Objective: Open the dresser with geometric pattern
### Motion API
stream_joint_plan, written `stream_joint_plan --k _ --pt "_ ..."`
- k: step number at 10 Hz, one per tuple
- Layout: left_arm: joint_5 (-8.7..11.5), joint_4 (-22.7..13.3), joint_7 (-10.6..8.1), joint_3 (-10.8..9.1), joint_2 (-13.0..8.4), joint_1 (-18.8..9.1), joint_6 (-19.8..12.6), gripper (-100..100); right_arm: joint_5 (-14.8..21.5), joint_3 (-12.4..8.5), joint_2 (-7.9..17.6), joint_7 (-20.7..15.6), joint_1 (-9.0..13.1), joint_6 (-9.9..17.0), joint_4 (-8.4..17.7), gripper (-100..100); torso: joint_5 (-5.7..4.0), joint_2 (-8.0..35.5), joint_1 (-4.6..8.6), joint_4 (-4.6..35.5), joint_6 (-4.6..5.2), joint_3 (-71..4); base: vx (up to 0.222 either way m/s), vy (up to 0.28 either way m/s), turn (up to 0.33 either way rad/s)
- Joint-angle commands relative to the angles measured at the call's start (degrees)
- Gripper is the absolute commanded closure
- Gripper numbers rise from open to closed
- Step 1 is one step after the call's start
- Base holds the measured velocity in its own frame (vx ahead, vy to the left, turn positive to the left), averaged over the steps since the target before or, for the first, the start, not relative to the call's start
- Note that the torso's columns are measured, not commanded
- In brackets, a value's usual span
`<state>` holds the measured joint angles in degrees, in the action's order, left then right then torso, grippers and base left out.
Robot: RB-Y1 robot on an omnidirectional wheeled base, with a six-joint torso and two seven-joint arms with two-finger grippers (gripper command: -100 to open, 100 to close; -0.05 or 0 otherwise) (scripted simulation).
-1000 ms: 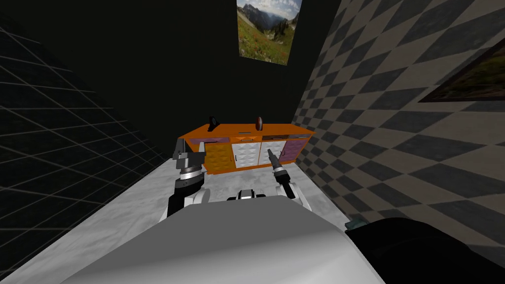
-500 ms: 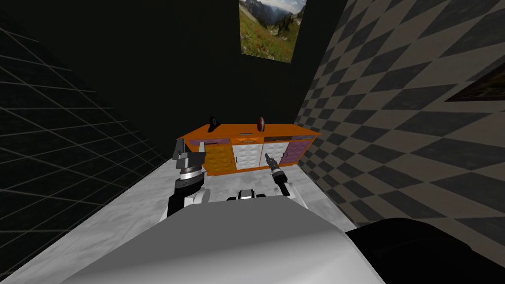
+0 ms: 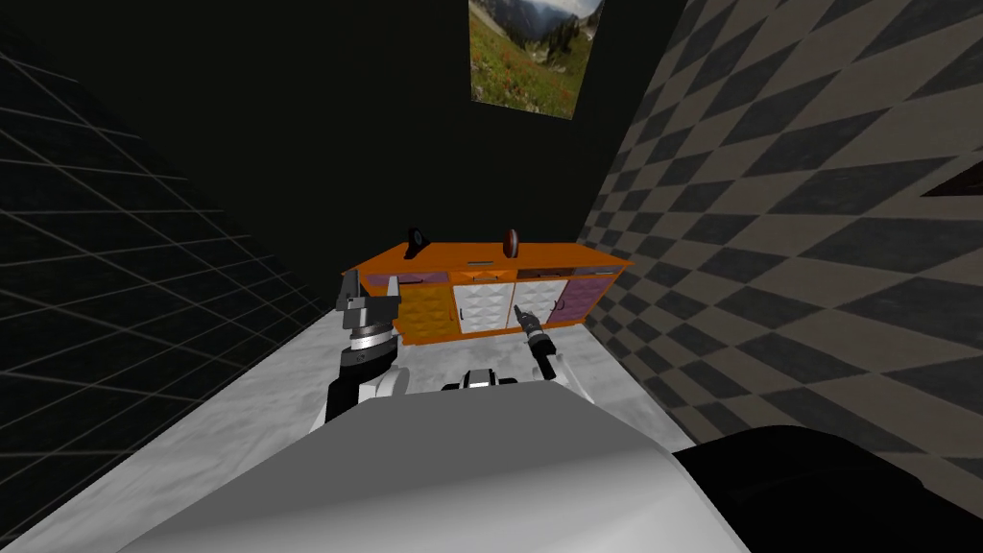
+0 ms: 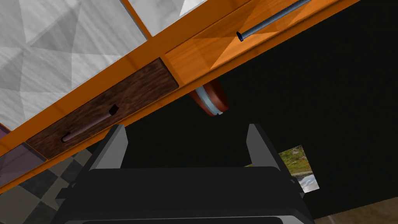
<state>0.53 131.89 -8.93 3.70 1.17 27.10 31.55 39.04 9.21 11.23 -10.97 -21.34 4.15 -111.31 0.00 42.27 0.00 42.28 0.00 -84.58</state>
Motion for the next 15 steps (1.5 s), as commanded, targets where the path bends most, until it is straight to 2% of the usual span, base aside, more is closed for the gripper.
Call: stream_joint_plan --k 1,2,3,4,5,6,7,8,10,11,12,13,14,15 --pt "0.0 0.0 0.00 0.00 0.0 0.0 0.0 0 4.5 1.1 0.7 -1.4 0.4 4.5 2.1 -100 0.00 -0.1 -0.03 0.0 -0.01 -0.1 0.102 0.015 0.023" --pt "0.0 0.0 0.00 0.00 0.0 0.0 0.0 0 5.4 1.1 0.7 -1.4 0.4 4.5 2.1 -100 0.00 0.0 -0.02 0.0 0.01 0.0 0.039 0.002 -0.010" --pt "0.0 0.0 0.00 0.00 0.0 0.0 0.0 0 7.7 2.1 1.3 -2.6 1.2 7.1 4.4 -100 -0.01 0.2 0.03 0.0 0.00 0.1 0.074 0.000 0.053" --pt "0.0 0.0 0.00 0.00 0.0 0.0 0.0 0 9.4 2.1 1.3 -2.6 1.2 8.1 4.4 -100 -0.02 0.1 0.03 0.0 -0.01 0.1 0.080 0.000 0.039" --pt "0.0 0.0 0.00 0.00 0.0 0.0 0.0 0 11.0 3.1 1.9 -3.8 1.9 10.4 6.7 -100 -0.01 0.0 0.02 0.0 0.00 0.0 0.111 0.018 0.081" --pt "0.0 0.0 0.00 0.00 0.0 0.0 0.0 0 12.5 3.1 1.9 -3.8 1.9 11.8 6.7 -100 0.01 -0.1 -0.05 0.0 -0.01 0.0 0.094 0.010 0.024" --pt "0.0 0.0 0.00 0.00 0.0 0.0 0.0 0 13.9 3.1 1.9 -3.8 1.9 11.8 6.7 -100 0.01 0.0 -0.02 0.0 0.01 0.0 0.038 -0.003 -0.011" --pt "0.0 0.0 0.00 0.00 0.0 0.0 0.0 0 15.6 4.1 2.4 -5.0 2.7 14.7 9.0 -100 -0.01 0.2 0.03 0.0 0.01 0.1 0.069 -0.009 0.059" --pt "0.0 0.0 0.00 0.00 0.0 0.0 0.0 0 18.2 4.1 2.4 -5.0 2.7 15.5 9.0 -100 -0.01 0.0 0.01 0.0 0.00 0.0 0.060 -0.001 0.023" --pt "0.0 0.0 0.00 0.00 0.0 0.0 0.0 0 20.2 5.1 2.9 -6.2 3.5 18.2 11.4 -100 0.01 0.1 -0.03 0.0 0.01 0.0 0.056 0.017 0.073" --pt "0.0 0.0 0.00 0.00 0.0 0.0 0.0 0 22.4 5.1 2.9 -6.2 3.5 19.1 11.4 -100 0.01 0.0 -0.07 0.0 -0.01 0.0 0.071 0.008 0.042" --pt "0.0 0.0 0.00 0.00 0.0 0.0 0.0 0 24.2 6.1 3.4 -7.3 4.3 20.8 13.7 -100 0.01 0.0 -0.01 0.0 0.00 0.0 0.107 0.021 0.075" --pt "0.0 0.0 0.00 0.00 0.0 0.0 0.0 0 25.1 6.1 3.4 -7.3 4.3 22.8 13.7 -100 0.00 -0.1 -0.03 0.0 -0.01 -0.1 0.091 0.008 0.044" --pt "0.0 0.0 0.00 0.00 0.0 0.0 0.0 0 26.6 6.1 3.4 -7.3 4.3 22.8 13.7 -100 -0.01 0.0 0.02 0.0 0.01 0.0 0.036 -0.009 -0.003"
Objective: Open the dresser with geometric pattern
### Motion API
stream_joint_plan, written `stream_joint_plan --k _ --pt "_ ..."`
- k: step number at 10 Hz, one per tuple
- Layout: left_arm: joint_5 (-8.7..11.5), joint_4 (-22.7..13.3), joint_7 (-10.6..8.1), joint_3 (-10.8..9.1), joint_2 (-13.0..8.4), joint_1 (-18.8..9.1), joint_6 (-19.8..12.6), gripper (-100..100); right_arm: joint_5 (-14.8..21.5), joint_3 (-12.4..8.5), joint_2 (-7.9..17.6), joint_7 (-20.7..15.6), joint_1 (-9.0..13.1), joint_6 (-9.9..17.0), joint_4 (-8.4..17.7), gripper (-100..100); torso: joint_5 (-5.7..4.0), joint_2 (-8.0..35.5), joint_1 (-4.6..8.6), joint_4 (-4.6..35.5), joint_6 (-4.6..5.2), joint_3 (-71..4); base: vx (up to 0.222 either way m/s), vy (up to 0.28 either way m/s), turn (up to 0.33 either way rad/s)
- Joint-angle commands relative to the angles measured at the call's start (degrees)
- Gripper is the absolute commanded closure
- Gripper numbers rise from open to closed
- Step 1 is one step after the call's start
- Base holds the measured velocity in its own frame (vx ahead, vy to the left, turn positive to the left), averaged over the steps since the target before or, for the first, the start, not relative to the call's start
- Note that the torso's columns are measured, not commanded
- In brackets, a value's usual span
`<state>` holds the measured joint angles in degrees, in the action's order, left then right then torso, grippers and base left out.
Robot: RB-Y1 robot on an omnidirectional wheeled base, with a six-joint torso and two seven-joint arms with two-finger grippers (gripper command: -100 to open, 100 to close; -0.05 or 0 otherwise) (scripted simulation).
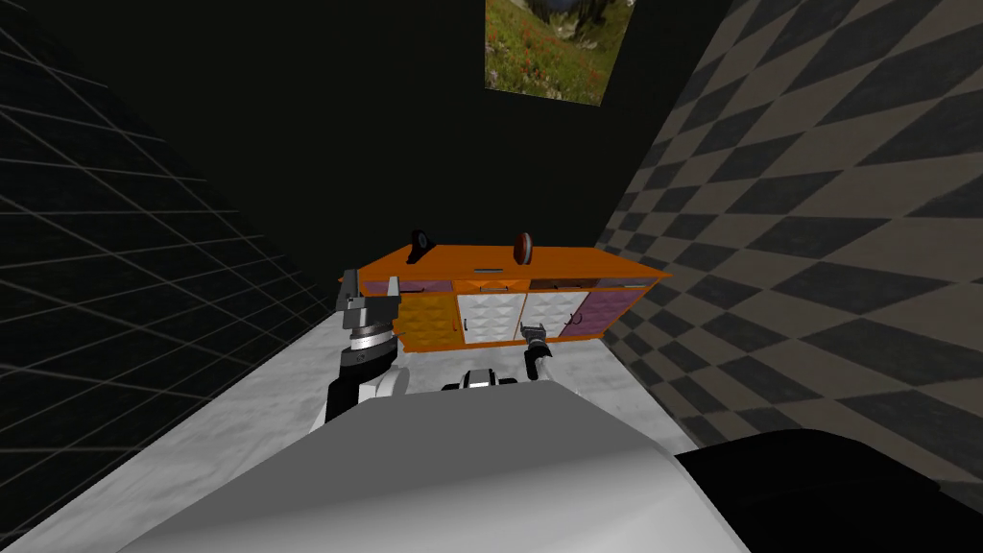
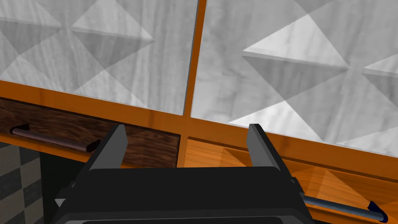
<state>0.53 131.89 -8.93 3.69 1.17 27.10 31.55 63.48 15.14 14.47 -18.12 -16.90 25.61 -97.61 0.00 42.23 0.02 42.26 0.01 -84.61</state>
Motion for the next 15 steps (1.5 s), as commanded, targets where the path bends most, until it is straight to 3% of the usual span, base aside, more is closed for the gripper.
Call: stream_joint_plan --k 1,2,3,5,6,7,8,9,10,13,14,15 --pt "0.0 0.0 0.00 0.00 0.0 0.0 0.0 0 4.2 1.2 0.7 -1.3 0.7 3.9 2.4 -100 -0.01 0.2 0.05 0.1 0.00 0.1 0.051 -0.010 0.071" --pt "0.0 0.0 0.00 0.00 0.0 0.0 0.0 0 6.2 1.2 0.7 -1.3 0.7 5.0 2.4 -100 -0.02 0.1 0.02 0.1 -0.02 0.1 0.057 -0.007 0.062" --pt "0.0 0.0 0.00 0.00 0.0 0.0 0.0 0 8.3 2.2 1.1 -2.5 1.6 6.5 4.9 -100 0.00 0.1 -0.02 0.0 -0.01 0.1 0.074 -0.011 0.104" --pt "0.0 0.0 0.00 0.00 0.0 0.0 0.0 0 10.2 2.2 1.1 -2.5 1.6 8.5 4.9 -100 0.01 0.0 -0.04 0.0 0.00 0.0 0.053 -0.003 0.015" --pt "0.0 0.0 0.00 0.00 0.0 0.0 0.0 0 12.3 3.3 1.6 -3.6 2.5 11.1 7.3 -100 0.02 0.1 -0.06 0.0 0.00 0.1 0.057 0.002 0.085" --pt "0.0 0.0 0.00 0.00 0.0 0.0 0.0 0 14.0 3.3 1.6 -3.6 2.5 12.0 7.3 -100 0.01 0.1 -0.05 0.0 -0.03 0.1 0.053 0.002 0.064" --pt "0.0 0.0 0.00 0.00 0.0 0.0 0.0 0 16.1 4.3 2.0 -4.6 3.4 13.9 9.7 -100 0.01 0.1 -0.03 0.0 0.00 0.0 0.060 0.004 0.115" --pt "0.0 0.0 0.00 0.00 0.0 0.0 0.0 0 17.8 4.3 2.0 -4.6 3.4 15.4 9.7 -100 0.00 0.0 -0.03 0.0 -0.03 0.0 0.056 0.001 0.047" --pt "0.0 0.0 0.00 0.00 0.0 0.0 0.0 0 19.5 5.4 2.4 -5.6 4.3 17.1 12.1 -100 0.01 0.0 -0.02 0.0 0.00 0.0 0.051 -0.008 0.109" --pt "0.0 0.0 0.00 0.00 0.0 0.0 0.0 0 24.7 6.4 2.8 -6.6 5.2 22.0 14.6 -100 0.00 0.1 -0.03 0.0 -0.02 0.1 0.040 -0.003 0.070" --pt "0.0 0.0 0.00 0.00 0.0 0.0 0.0 0 26.5 7.4 3.1 -7.6 6.1 23.8 17.0 -100 0.01 0.1 -0.05 0.0 0.00 0.1 0.036 0.000 0.101" --pt "0.0 0.0 0.00 0.00 0.0 0.0 0.0 0 28.0 7.4 3.1 -7.6 6.1 25.2 17.0 -100 0.01 0.1 -0.04 0.0 -0.02 0.0 0.032 -0.004 0.073"
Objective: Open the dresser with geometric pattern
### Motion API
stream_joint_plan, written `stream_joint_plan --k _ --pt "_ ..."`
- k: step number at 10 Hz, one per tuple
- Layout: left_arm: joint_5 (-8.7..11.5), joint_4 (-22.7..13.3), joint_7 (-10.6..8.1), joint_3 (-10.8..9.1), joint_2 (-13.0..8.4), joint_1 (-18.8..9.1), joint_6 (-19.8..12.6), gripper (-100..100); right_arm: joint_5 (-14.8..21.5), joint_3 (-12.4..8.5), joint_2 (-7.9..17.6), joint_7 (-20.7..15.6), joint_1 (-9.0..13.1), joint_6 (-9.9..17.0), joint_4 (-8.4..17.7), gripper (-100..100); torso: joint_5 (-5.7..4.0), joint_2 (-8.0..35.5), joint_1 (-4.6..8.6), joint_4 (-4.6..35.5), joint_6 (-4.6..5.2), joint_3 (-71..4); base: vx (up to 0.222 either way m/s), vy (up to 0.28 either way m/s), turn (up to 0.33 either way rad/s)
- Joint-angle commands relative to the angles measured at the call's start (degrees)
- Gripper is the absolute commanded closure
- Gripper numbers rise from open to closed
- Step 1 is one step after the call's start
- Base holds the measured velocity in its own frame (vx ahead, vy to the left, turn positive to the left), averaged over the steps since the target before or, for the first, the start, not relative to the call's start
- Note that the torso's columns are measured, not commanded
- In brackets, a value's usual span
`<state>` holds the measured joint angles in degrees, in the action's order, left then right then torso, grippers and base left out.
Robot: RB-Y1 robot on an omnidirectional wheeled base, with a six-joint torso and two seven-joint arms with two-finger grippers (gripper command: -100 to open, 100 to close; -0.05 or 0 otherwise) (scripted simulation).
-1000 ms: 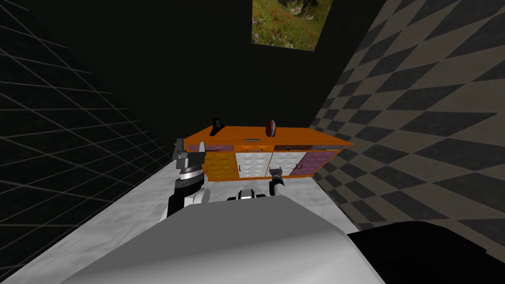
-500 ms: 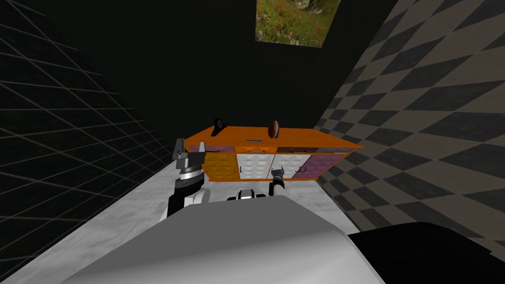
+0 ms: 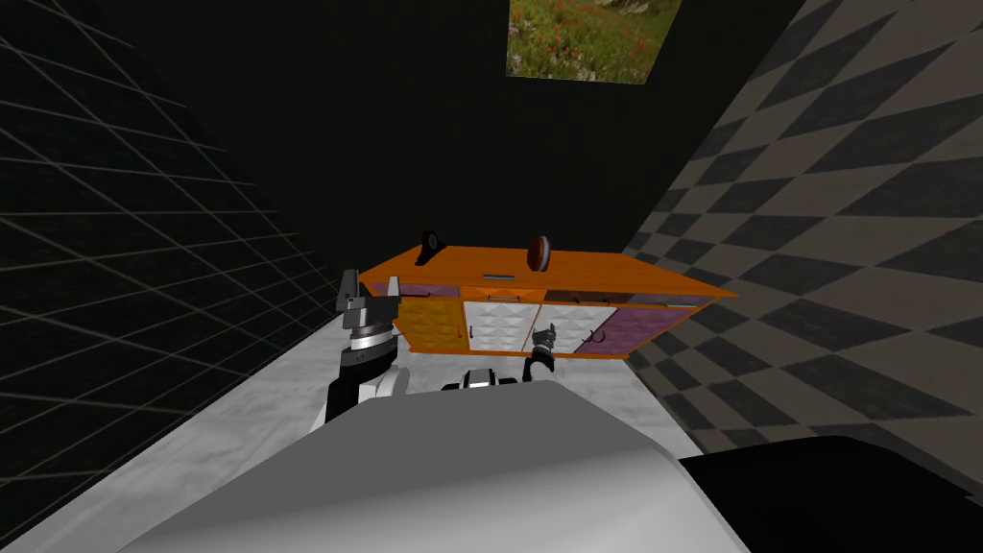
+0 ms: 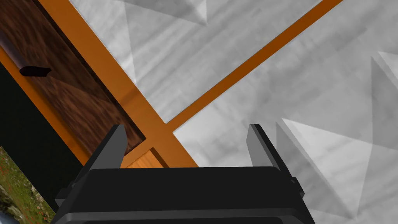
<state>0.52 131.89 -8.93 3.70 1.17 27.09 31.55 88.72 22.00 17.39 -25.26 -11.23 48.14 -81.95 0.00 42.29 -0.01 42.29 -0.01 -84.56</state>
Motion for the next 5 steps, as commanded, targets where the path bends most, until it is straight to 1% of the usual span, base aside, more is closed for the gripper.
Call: stream_joint_plan --k 1,2,3,4,5 --pt "0.0 0.0 0.00 0.00 0.0 0.0 0.0 0 4.4 1.5 0.5 -1.3 1.4 4.4 3.7 -100 0.00 0.0 0.02 0.0 0.02 0.0 0.031 -0.005 0.128" --pt "0.0 0.0 0.00 0.00 0.0 0.0 0.0 0 5.9 1.5 0.5 -1.3 1.4 5.7 3.7 -100 -0.01 0.0 0.02 0.0 0.00 0.0 0.023 -0.004 0.064" --pt "0.0 0.0 0.00 0.00 0.0 0.0 0.0 0 7.8 2.5 0.7 -2.2 2.3 7.5 6.0 -100 0.00 0.0 0.01 0.0 0.02 0.0 0.020 0.000 0.108" --pt "0.0 0.0 0.00 0.00 0.0 0.0 0.0 0 8.8 2.5 0.7 -2.2 2.3 8.6 6.0 -100 0.00 0.0 0.00 0.0 0.00 0.0 0.018 -0.003 0.071" --pt "0.0 0.0 0.00 0.00 0.0 0.0 0.0 0 10.8 3.4 0.9 -3.0 3.2 10.5 8.3 -100 0.00 0.0 0.01 0.0 0.02 0.0 0.017 -0.003 0.143"
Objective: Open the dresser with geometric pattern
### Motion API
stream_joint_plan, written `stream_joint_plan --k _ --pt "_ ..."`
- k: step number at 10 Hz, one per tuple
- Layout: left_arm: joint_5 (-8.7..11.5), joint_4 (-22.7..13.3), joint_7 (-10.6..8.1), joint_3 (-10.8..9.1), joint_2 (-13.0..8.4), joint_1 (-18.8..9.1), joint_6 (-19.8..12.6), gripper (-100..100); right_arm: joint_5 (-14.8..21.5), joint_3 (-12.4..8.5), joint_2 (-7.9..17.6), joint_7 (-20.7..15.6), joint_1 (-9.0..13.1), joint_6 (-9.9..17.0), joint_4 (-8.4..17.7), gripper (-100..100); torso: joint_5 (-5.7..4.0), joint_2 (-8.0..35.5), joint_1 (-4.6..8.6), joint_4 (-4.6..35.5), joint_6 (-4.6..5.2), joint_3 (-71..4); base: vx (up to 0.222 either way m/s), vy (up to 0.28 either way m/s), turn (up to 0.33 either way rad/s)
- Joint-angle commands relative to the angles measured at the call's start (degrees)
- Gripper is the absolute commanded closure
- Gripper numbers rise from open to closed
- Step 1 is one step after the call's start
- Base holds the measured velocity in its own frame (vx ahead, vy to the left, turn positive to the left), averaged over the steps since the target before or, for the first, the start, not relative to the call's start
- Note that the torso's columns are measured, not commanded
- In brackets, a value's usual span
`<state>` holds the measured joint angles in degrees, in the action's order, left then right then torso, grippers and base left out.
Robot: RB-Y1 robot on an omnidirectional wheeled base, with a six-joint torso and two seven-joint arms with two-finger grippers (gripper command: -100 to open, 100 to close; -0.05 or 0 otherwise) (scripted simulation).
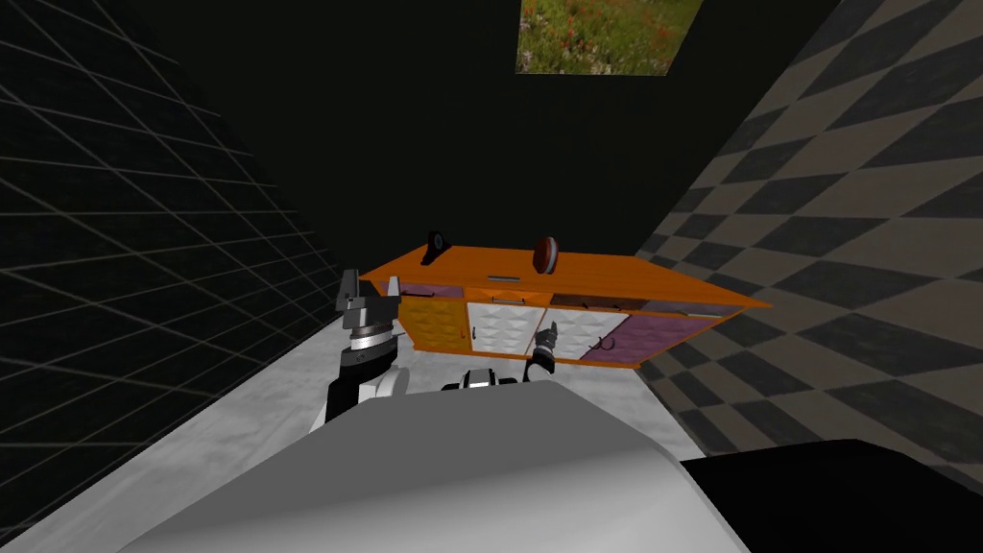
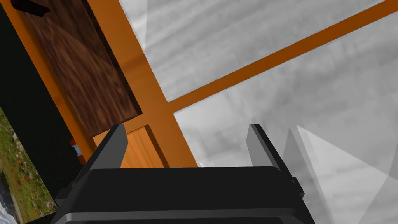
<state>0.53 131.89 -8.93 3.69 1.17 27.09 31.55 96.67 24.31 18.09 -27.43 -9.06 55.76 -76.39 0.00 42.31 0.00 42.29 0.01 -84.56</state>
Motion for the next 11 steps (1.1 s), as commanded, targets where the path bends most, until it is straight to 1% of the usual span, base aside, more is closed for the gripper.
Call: stream_joint_plan --k 1,2,3,4,5,6,7,8,9,10,11 --pt "0.0 0.0 0.00 0.00 0.0 0.0 0.0 0 3.7 1.1 0.2 -0.8 1.1 3.8 2.7 -100 -0.01 0.0 0.00 0.0 -0.03 0.0 0.012 -0.002 0.056" --pt "0.0 0.0 0.00 0.00 0.0 0.0 0.0 0 5.8 2.1 0.4 -1.6 2.0 5.7 4.9 -100 0.00 0.0 0.00 0.0 0.01 0.0 0.009 0.000 0.110" --pt "0.0 0.0 0.00 0.00 0.0 0.0 0.0 0 6.3 2.1 0.4 -1.6 2.0 6.5 4.9 -100 0.00 0.0 -0.01 0.0 -0.03 0.0 0.006 -0.002 0.065" --pt "0.0 0.0 0.00 0.00 0.0 0.0 0.0 0 8.5 3.0 0.5 -2.4 2.8 8.5 7.0 -100 0.00 0.0 0.00 0.0 0.00 0.0 0.004 0.000 0.120" --pt "0.0 0.0 0.00 0.00 0.0 0.0 0.0 0 8.9 3.0 0.5 -2.4 2.8 9.0 7.0 -100 -0.01 0.0 -0.01 0.0 -0.03 0.0 0.003 -0.001 0.070" --pt "0.0 0.0 0.00 0.00 0.0 0.0 0.0 0 11.3 3.8 0.6 -3.1 3.7 11.3 9.1 -100 0.00 0.0 0.00 0.0 0.00 0.0 0.001 0.000 0.124" --pt "0.0 0.0 0.00 0.00 0.0 0.0 0.0 0 11.3 3.8 0.6 -3.1 3.7 11.5 9.1 -100 0.00 0.0 0.00 0.0 -0.03 0.0 0.001 -0.001 0.061" --pt "0.0 0.0 0.00 0.00 0.0 0.0 0.0 0 13.5 4.7 0.6 -3.8 4.5 13.8 11.0 -100 0.00 0.0 0.00 0.0 0.00 0.0 -0.001 0.000 0.109" --pt "0.0 0.0 0.00 0.00 0.0 0.0 0.0 0 15.3 5.5 0.6 -4.4 5.3 15.4 12.8 -100 0.00 0.0 -0.01 0.0 -0.02 0.0 -0.003 0.001 0.197" --pt "0.0 0.0 0.00 0.00 0.0 0.0 0.0 0 15.7 5.5 0.6 -4.4 5.3 16.0 12.8 -100 0.00 0.0 -0.02 0.0 -0.03 0.0 -0.002 0.000 0.054" --pt "0.0 0.0 0.00 0.00 0.0 0.0 0.0 0 17.6 6.2 0.7 -5.0 6.0 18.1 14.5 -100 0.00 0.0 0.01 0.0 0.02 0.0 -0.004 0.002 0.077"
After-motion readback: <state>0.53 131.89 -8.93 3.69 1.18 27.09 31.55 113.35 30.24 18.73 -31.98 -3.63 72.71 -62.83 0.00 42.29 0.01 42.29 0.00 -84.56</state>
